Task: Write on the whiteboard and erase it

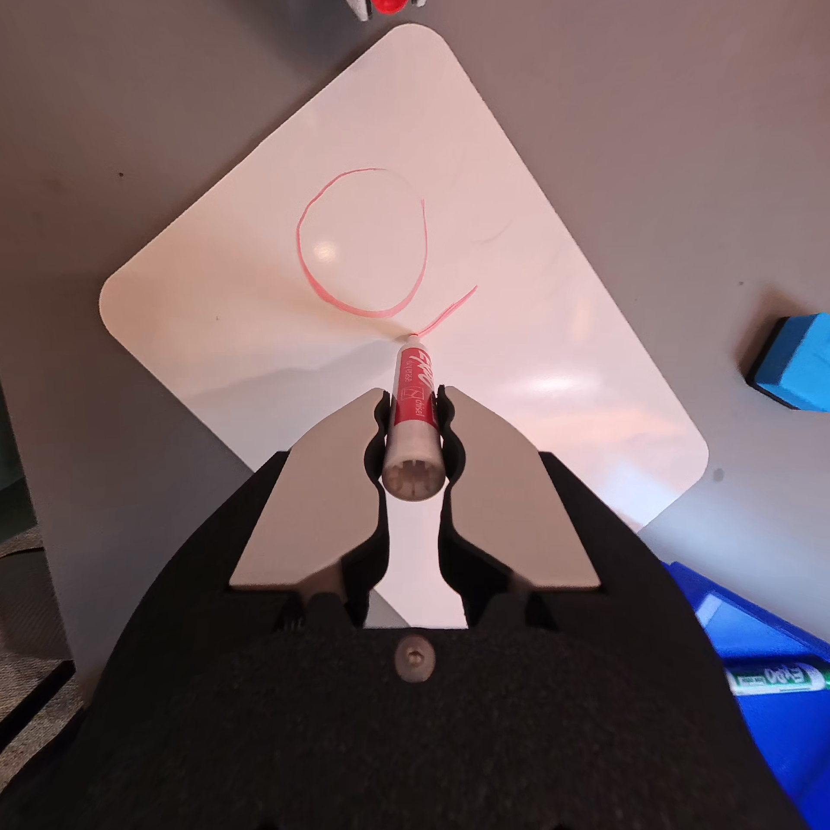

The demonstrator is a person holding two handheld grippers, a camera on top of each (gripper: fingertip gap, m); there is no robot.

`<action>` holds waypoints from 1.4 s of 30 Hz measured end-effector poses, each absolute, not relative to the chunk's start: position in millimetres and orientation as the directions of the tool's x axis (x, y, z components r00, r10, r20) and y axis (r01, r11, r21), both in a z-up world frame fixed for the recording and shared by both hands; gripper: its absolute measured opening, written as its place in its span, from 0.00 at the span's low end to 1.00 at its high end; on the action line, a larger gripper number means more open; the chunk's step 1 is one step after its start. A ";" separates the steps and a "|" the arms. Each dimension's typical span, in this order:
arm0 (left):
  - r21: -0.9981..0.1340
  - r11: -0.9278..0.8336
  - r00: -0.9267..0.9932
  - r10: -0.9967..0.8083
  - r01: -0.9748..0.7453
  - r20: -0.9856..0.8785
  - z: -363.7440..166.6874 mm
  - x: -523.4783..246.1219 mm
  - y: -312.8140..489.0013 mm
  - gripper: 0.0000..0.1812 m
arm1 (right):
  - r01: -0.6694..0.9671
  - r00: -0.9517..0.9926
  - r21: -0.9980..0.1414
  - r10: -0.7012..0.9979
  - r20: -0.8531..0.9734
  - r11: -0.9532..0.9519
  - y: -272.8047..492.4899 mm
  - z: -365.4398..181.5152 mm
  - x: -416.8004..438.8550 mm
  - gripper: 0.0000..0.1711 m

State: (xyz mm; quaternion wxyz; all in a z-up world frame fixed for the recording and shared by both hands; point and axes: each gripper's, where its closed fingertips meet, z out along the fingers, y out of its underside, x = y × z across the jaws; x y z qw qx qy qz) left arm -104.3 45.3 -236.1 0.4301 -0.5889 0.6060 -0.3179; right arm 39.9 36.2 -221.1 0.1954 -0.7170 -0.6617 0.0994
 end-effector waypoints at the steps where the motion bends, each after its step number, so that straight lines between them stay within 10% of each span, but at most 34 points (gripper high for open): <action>1: -0.892 0.105 0.064 -0.987 -0.441 -0.148 -236.0 -104.3 45.2 0.09 | 0.911 0.104 -0.410 0.988 0.117 -0.048 35.0 -221.3 40.5 0.12; 42: -0.891 0.096 0.064 -0.988 -0.444 -0.138 -238.4 -105.2 46.3 0.09 | 0.933 0.121 -0.349 0.989 0.082 -0.085 36.2 -222.1 56.9 0.12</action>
